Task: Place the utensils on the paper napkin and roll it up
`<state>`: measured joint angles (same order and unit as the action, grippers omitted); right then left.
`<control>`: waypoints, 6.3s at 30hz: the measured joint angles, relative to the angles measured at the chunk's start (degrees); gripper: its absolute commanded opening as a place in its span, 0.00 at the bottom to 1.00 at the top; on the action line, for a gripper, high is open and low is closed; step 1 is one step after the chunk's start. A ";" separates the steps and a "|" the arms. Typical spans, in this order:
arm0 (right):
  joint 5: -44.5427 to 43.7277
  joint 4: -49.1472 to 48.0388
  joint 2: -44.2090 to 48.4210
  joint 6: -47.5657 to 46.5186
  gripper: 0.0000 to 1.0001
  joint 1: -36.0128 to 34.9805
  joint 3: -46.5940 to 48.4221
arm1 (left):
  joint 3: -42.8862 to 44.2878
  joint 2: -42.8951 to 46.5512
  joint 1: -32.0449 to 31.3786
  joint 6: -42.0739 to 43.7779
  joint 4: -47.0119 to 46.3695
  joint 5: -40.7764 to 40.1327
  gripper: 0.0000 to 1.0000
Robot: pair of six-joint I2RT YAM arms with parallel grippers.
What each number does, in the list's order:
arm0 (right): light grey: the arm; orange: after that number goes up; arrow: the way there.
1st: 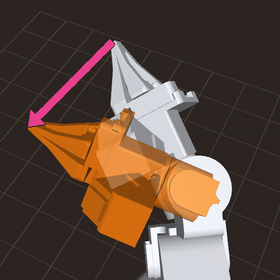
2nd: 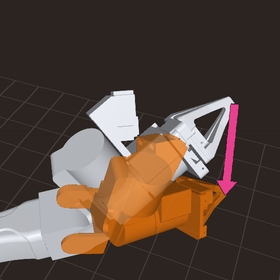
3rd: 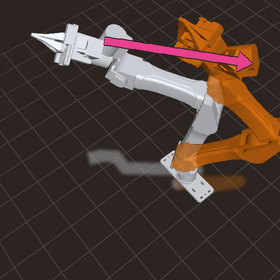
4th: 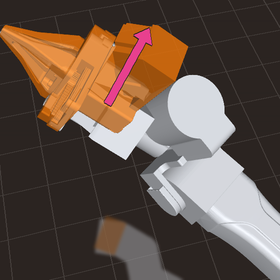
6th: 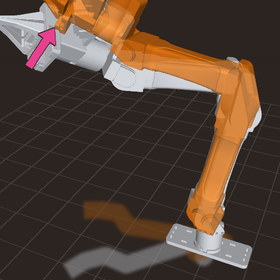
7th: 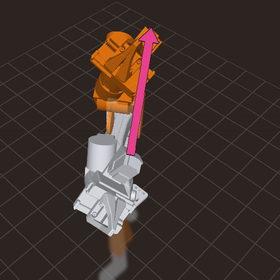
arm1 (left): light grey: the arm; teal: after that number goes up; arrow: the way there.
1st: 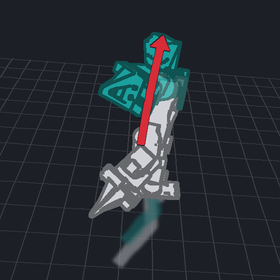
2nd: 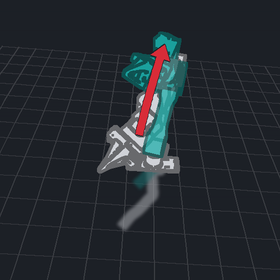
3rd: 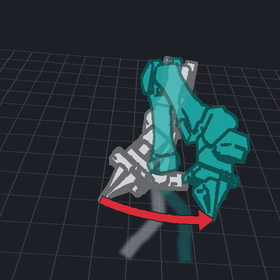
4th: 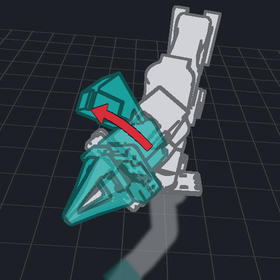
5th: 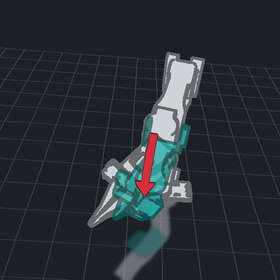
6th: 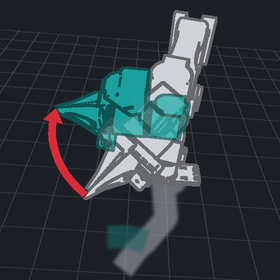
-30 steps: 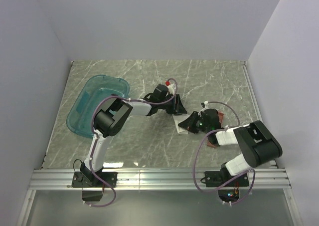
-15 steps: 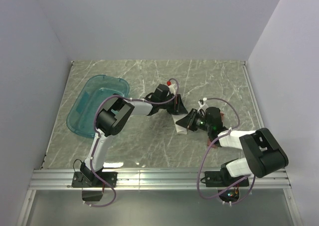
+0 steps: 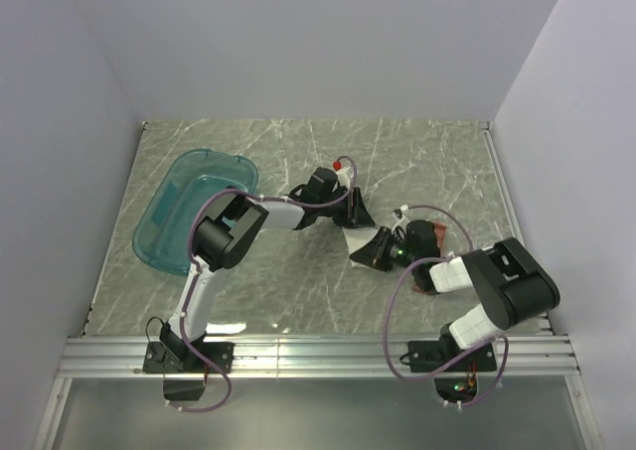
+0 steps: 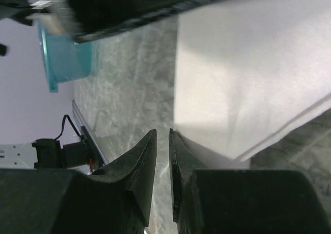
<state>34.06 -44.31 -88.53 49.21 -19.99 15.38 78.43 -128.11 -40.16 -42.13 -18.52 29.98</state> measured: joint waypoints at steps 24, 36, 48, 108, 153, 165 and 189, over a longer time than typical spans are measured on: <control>-12.31 25.38 16.37 -6.47 0.28 -0.26 8.87 | 0.72 -0.22 0.02 0.74 1.01 0.20 0.45; -22.16 38.14 9.40 -15.76 0.26 -0.79 17.42 | 2.86 -0.90 0.02 0.74 3.43 0.33 0.46; -27.67 35.06 3.06 -13.81 0.23 -5.90 17.68 | 7.04 -0.74 -0.04 1.03 9.73 -1.70 0.73; -30.14 28.44 3.17 -6.84 0.21 -7.63 14.14 | -7.06 10.56 1.05 -12.61 20.11 -9.07 0.36; -26.23 36.39 6.71 -11.43 0.43 -5.73 16.92 | -19.65 15.58 1.95 -8.70 4.76 -1.75 0.00; -20.48 31.50 6.62 -11.76 0.45 -5.42 14.82 | -21.46 18.82 1.95 -8.13 2.54 -1.77 0.00; -27.34 33.38 4.50 -10.34 0.11 -7.15 13.75 | -20.50 18.01 2.80 -10.05 9.90 -3.65 0.58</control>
<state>6.72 -10.94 -84.03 38.87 -27.14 29.12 57.93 -110.10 -37.36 -52.18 -8.62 26.33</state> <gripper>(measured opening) 0.110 0.540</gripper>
